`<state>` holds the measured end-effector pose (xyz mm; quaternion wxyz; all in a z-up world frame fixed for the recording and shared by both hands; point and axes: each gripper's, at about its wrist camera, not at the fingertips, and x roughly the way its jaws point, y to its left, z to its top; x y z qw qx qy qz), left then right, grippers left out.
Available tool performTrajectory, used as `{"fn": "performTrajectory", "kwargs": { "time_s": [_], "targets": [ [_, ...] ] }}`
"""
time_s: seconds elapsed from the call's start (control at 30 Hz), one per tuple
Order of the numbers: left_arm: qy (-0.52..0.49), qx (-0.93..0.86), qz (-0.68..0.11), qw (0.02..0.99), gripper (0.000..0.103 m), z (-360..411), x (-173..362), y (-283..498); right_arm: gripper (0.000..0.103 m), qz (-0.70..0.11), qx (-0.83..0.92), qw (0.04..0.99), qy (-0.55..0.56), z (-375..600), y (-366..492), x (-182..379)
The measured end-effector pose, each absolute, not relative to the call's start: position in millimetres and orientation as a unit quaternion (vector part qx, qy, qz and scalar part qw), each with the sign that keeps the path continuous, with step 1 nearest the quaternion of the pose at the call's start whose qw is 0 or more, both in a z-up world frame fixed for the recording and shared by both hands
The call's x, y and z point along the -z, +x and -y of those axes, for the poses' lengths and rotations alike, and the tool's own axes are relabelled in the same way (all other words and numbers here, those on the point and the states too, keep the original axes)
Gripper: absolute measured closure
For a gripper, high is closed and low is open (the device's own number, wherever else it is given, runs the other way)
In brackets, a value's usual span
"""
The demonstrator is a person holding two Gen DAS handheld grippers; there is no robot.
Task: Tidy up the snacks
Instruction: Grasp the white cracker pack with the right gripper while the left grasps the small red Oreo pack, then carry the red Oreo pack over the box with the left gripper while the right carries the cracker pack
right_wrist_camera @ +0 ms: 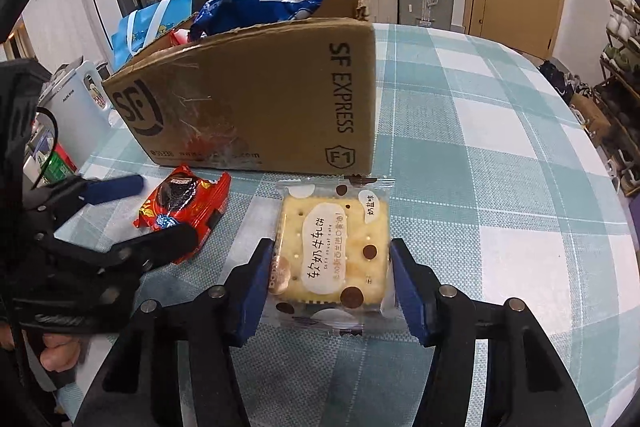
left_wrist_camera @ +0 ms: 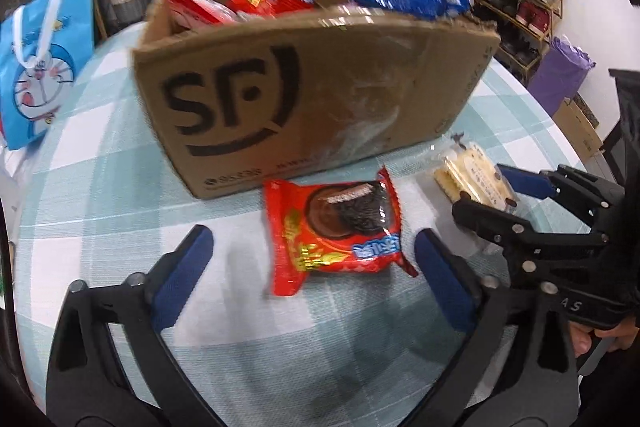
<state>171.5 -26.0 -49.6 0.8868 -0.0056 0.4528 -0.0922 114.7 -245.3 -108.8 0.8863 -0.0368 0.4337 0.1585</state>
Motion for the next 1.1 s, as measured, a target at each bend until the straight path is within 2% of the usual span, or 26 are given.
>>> {"fn": "performTrajectory", "kwargs": {
  "time_s": [0.03, 0.07, 0.1, 0.53, 1.1],
  "targets": [
    [-0.010, 0.101, -0.461, 0.881, 0.040, 28.3, 52.7, 174.0, 0.045, -0.433, -0.159, 0.887, -0.035, 246.3, 115.2, 108.1],
    [-0.005, 0.099, -0.459, 0.883, 0.043, 30.3, 52.4, 174.3, 0.045, -0.432, -0.159, 0.887, -0.034, 246.9, 115.7, 106.7],
    [-0.002, 0.100, -0.456, 0.884, 0.056, 32.5, 52.1, 173.9, 0.045, -0.431, -0.160, 0.888, -0.034, 247.0, 115.5, 106.3],
    [-0.010, 0.106, -0.433, 0.895, 0.057, 33.1, 34.2, 155.1, 0.045, -0.389, -0.174, 0.905, -0.023, 248.5, 94.8, 79.6],
    [-0.017, 0.093, -0.362, 0.927, 0.057, 5.0, -46.5, 117.8, 0.045, -0.319, -0.195, 0.927, -0.031, 233.6, 72.9, 14.2]
  ]
}}
